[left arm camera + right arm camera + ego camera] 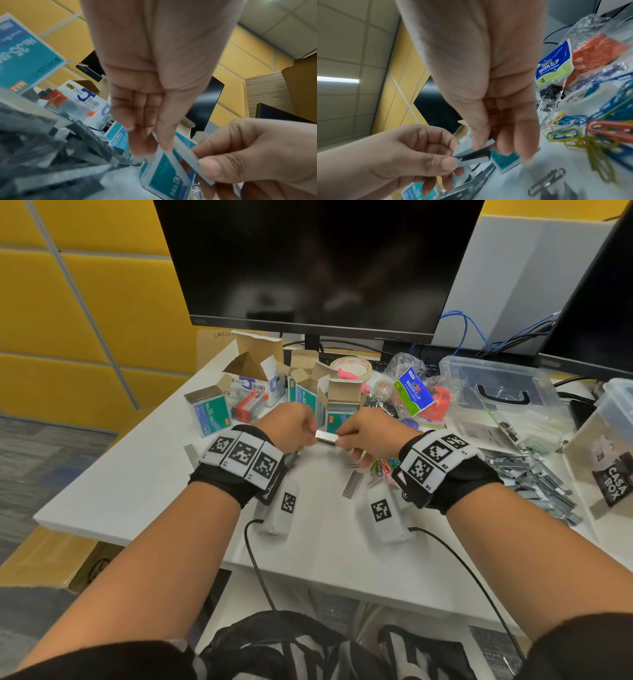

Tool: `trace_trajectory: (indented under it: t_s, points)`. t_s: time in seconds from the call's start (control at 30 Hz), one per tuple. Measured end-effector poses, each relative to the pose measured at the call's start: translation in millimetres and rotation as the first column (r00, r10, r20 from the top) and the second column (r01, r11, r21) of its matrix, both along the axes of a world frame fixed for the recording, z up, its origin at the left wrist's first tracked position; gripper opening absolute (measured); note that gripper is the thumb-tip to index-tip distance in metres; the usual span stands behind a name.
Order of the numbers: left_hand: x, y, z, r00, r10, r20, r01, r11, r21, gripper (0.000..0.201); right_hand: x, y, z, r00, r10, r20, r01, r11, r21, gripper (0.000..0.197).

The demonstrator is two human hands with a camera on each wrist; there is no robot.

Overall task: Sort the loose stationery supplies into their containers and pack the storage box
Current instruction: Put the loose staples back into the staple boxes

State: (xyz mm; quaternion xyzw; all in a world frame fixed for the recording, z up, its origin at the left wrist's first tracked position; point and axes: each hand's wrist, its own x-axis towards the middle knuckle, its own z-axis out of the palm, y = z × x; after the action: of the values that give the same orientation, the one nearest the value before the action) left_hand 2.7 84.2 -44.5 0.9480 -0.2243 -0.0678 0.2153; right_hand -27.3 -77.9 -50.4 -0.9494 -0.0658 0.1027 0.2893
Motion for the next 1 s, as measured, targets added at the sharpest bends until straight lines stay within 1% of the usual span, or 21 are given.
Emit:
trace_trajectory:
  t_s: [0.03,0.1,0.17,0.27,0.33,0.43,0.47,0.53,0.6,0.67,0.73,0.8,0.87,0.93,1.0]
  points:
    - [-0.3,-0.3,1.5,1.000,0.013,-0.015,-0.014,0.997,-0.071,0.015,0.0,-1.2,1.2,1.000,0.003,0.007,-0.003,1.000,0.000,0.024]
    - [-1.1,-0.5,2.6,0.993,0.036,-0.116,-0.065,0.964,-0.257,0.021,-0.3,-2.9,3.0,1.000,0.010,0.025,-0.010,1.000,-0.010,0.025]
    - [-3.6,-0.5,3.7,0.973,0.023,-0.232,-0.124,0.893,-0.432,0.028,-1.7,-5.0,4.9,0.998,0.014,0.056,-0.013,1.000,-0.025,0.028]
    - [-6.4,-1.4,5.8,0.944,-0.026,-0.328,-0.183,0.785,-0.591,0.038,-4.2,-6.7,6.7,0.997,0.006,0.081,-0.005,1.000,-0.006,0.029]
    - [-4.9,-2.6,6.1,0.943,-0.042,-0.330,-0.190,0.746,-0.638,0.034,-5.5,-6.8,7.4,0.995,-0.003,0.096,0.003,1.000,-0.001,0.028]
    - [-1.1,-4.6,5.7,0.956,-0.053,-0.288,-0.166,0.714,-0.680,0.015,-6.1,-7.7,12.0,0.990,0.004,0.141,-0.002,1.000,-0.012,0.027]
    - [0.7,-4.8,5.9,0.958,-0.054,-0.280,-0.164,0.701,-0.694,0.012,-5.5,-8.5,14.6,0.988,0.001,0.153,-0.001,1.000,-0.005,0.027]
    - [5.0,-5.0,7.6,0.963,-0.050,-0.264,-0.161,0.679,-0.716,0.012,-4.2,-11.1,20.0,0.982,-0.024,0.189,0.014,0.999,0.051,0.025]
    - [8.7,-6.5,11.1,0.971,-0.053,-0.233,-0.140,0.665,-0.733,0.011,-2.5,-13.6,25.6,0.965,-0.067,0.255,0.040,0.993,0.111,0.022]
    - [10.2,-9.9,14.5,0.980,-0.047,-0.191,-0.113,0.660,-0.743,0.012,0.7,-15.7,30.6,0.942,-0.113,0.317,0.073,0.988,0.134,0.018]
    - [11.1,-14.1,16.2,0.990,-0.001,-0.144,-0.105,0.677,-0.729,0.014,4.3,-15.9,35.8,0.919,-0.141,0.368,0.111,0.989,0.102,0.018]
    - [12.3,-17.5,17.4,0.995,0.086,-0.053,-0.099,0.744,-0.660,0.021,8.8,-14.2,39.7,0.894,-0.169,0.416,0.151,0.986,0.078,0.020]
    - [14.2,-20.2,18.2,0.984,0.164,0.063,-0.103,0.833,-0.543,0.028,12.0,-11.2,41.4,0.880,-0.184,0.438,0.168,0.983,0.076,0.021]
    - [16.6,-22.6,17.8,0.970,0.189,0.153,-0.120,0.920,-0.373,0.031,16.4,-8.1,39.9,0.887,-0.166,0.431,0.164,0.986,0.043,0.020]
    - [18.9,-25.5,15.5,0.967,0.182,0.180,-0.135,0.960,-0.247,0.031,22.5,-7.0,35.9,0.907,-0.144,0.396,0.167,0.986,-0.024,0.018]
